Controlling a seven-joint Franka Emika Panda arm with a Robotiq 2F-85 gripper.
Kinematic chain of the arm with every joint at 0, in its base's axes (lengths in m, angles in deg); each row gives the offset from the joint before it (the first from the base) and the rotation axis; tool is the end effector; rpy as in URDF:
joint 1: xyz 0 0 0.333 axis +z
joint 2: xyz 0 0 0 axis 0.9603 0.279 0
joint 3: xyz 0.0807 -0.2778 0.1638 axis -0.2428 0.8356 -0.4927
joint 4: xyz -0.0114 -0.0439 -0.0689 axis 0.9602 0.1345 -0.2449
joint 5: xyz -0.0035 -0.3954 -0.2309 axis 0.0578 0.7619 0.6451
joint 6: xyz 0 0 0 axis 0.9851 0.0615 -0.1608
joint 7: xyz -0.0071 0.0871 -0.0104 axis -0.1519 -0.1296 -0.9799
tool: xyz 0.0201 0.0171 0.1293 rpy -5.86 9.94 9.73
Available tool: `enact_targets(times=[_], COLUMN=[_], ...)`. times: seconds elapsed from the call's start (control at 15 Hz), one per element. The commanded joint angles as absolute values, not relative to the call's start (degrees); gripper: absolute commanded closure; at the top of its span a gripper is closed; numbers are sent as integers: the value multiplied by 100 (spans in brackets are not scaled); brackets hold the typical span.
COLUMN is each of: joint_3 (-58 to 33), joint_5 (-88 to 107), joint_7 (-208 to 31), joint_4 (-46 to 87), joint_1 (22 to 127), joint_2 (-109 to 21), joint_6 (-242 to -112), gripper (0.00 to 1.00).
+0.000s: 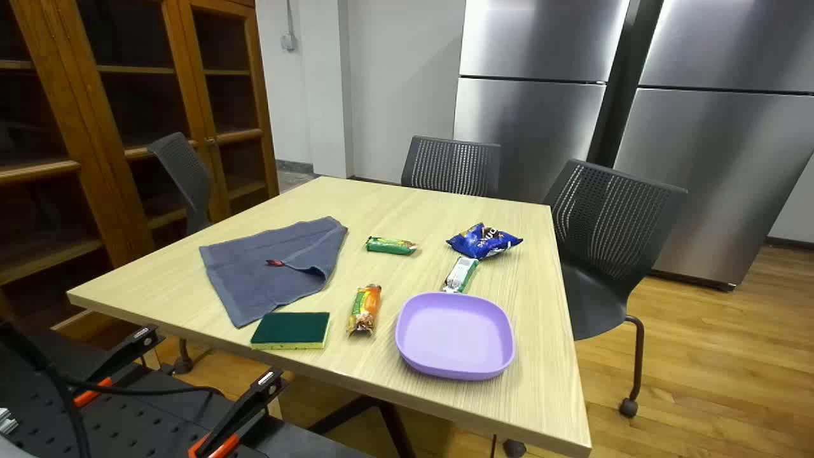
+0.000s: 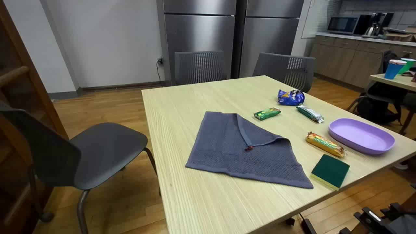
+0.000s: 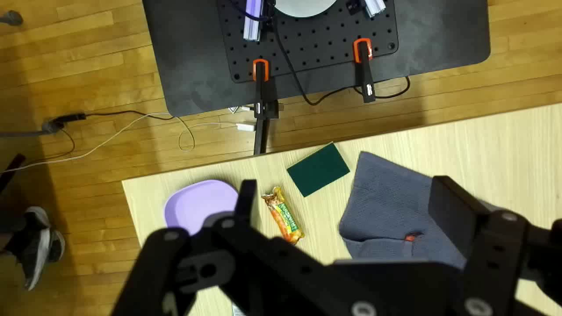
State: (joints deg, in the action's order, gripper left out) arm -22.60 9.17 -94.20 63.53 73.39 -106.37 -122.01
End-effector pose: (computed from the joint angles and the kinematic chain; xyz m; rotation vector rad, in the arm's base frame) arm 0.3315 0.0341 0.5603 2.9809 -0.1822 -0.2454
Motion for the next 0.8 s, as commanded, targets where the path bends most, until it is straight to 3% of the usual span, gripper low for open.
enact_targets(times=[0.0,0.73], joint_3=[-2244,-2221], joint_5=[926,950], joint_7=[-9434,-9430], joint_4=[6340,6336], joint_1=[7364,7348], joint_2=[-10622,-10581], joint_6=[-12191,-12345], gripper=[0,0])
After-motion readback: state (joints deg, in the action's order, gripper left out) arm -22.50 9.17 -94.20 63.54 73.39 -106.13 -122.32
